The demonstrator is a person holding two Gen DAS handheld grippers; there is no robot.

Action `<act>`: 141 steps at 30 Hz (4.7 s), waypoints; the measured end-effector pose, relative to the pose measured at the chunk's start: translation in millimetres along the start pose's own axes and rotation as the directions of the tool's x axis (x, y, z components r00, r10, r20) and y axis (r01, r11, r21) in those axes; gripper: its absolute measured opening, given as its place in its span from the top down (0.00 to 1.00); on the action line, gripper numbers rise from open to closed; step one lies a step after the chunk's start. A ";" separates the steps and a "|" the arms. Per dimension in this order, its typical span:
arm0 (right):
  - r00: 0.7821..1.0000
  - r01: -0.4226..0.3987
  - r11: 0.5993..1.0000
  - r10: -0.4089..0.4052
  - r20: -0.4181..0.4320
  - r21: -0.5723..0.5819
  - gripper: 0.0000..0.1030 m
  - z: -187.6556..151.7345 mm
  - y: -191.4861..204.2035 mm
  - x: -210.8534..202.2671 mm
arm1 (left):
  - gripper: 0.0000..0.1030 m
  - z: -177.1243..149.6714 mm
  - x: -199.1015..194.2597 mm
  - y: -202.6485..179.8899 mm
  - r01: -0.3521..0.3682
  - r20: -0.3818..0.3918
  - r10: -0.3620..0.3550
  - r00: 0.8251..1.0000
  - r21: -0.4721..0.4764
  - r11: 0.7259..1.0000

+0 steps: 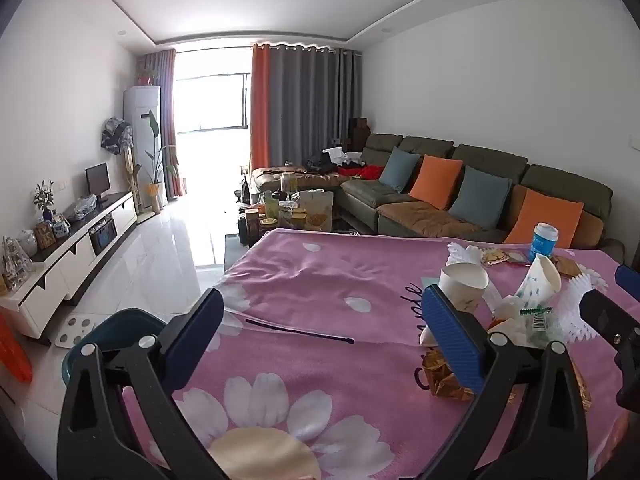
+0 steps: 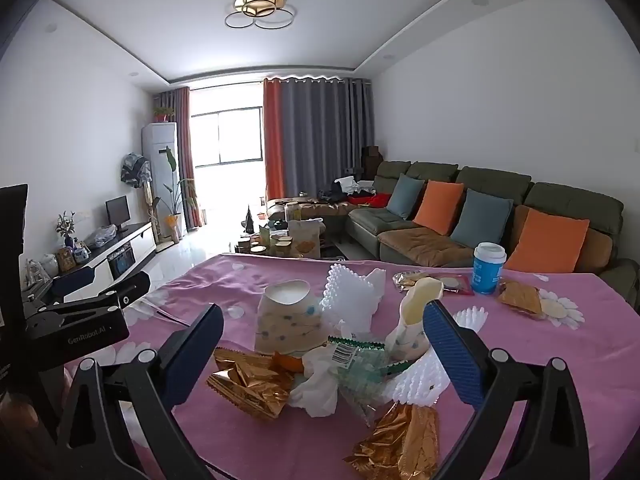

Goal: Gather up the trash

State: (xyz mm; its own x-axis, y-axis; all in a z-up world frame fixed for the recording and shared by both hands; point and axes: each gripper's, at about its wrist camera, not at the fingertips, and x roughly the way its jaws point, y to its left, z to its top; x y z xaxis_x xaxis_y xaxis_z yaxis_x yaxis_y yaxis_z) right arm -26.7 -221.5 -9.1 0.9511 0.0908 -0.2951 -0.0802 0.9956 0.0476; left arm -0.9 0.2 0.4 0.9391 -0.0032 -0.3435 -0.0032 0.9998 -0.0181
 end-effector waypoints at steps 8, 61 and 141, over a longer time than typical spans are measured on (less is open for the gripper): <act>1.000 0.008 1.000 -0.008 0.006 -0.003 0.06 -1.0 3.0 -2.8 | 0.05 2.6 -11.4 -8.3 0.015 0.017 -0.015 1.000 0.027 1.000; 1.000 -0.007 0.999 0.008 -0.019 0.039 0.06 -8.5 -13.0 22.6 | 0.05 -10.1 11.6 -29.0 0.051 -0.030 -0.050 0.998 0.055 0.997; 0.988 0.112 0.987 -0.098 -0.117 0.119 0.07 -12.6 -68.8 34.5 | 0.05 -24.2 53.1 -48.8 0.231 -0.204 -0.211 0.956 0.080 0.970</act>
State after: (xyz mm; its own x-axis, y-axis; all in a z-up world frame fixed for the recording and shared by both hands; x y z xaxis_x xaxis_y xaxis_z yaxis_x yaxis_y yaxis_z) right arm 7.8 -286.7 -34.6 0.9128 -0.0050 -0.4083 0.0627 0.9898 0.1280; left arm 40.9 -49.2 -39.7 0.8287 -0.2174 -0.5158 0.2413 0.9702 -0.0213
